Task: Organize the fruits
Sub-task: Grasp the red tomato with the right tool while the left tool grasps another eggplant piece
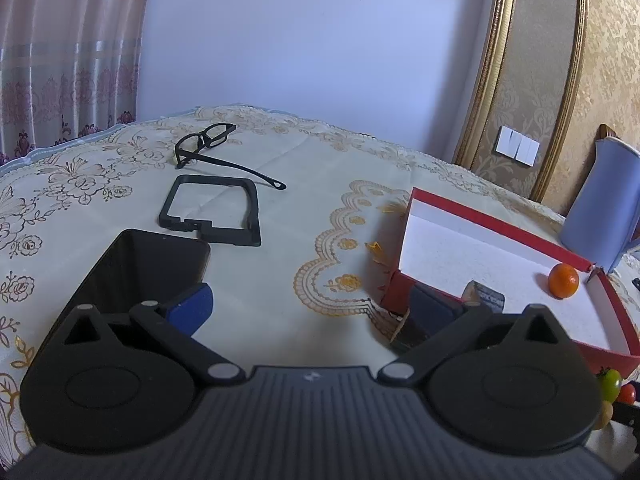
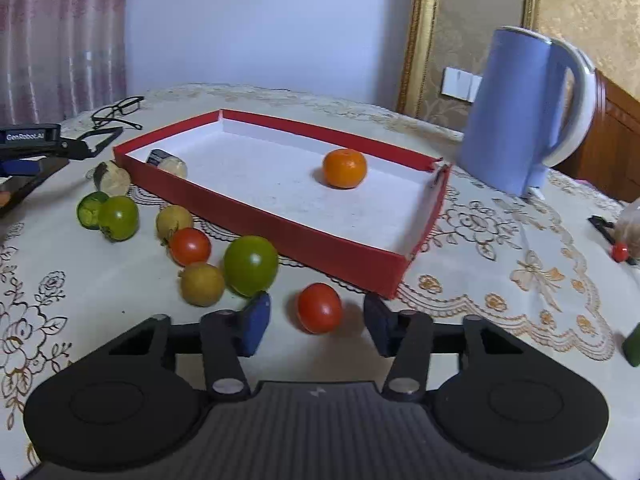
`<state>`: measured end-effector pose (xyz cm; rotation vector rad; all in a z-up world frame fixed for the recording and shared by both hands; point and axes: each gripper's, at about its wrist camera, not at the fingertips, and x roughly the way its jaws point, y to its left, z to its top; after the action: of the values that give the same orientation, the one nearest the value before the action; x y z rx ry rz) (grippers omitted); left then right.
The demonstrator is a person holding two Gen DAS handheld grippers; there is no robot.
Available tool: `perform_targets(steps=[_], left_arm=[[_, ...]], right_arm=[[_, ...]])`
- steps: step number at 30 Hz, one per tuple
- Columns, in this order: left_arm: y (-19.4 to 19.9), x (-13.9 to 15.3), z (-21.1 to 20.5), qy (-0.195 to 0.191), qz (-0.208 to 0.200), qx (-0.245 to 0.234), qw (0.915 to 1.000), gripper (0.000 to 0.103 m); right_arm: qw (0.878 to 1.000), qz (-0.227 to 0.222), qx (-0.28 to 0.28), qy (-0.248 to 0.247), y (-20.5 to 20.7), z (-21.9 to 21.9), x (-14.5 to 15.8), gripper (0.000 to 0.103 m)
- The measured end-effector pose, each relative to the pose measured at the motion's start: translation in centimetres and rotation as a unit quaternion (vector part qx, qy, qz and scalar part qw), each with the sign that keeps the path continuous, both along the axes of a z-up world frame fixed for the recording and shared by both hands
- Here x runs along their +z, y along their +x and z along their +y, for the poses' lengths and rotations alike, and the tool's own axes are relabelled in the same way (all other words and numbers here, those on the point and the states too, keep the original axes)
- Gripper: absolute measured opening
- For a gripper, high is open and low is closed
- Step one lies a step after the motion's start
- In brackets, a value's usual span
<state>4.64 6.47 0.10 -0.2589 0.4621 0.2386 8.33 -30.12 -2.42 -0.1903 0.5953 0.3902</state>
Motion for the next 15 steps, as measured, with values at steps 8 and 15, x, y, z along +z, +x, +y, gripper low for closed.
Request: perform_targets(steps=[8,15], left_arm=[[0.4,0.1,-0.1,0.003,0.014,-0.012,0.9998,0.103],[1.1,0.4,-1.5,0.049,0.031,-0.053,0.9969,0.103]], right_arm=[[0.999,-0.010,-0.020,0.031,-1.4,-0.3,0.4,0.024],[0.998,-0.028,-0.015,0.054,-3.4,-0.2,0.7,0.024]])
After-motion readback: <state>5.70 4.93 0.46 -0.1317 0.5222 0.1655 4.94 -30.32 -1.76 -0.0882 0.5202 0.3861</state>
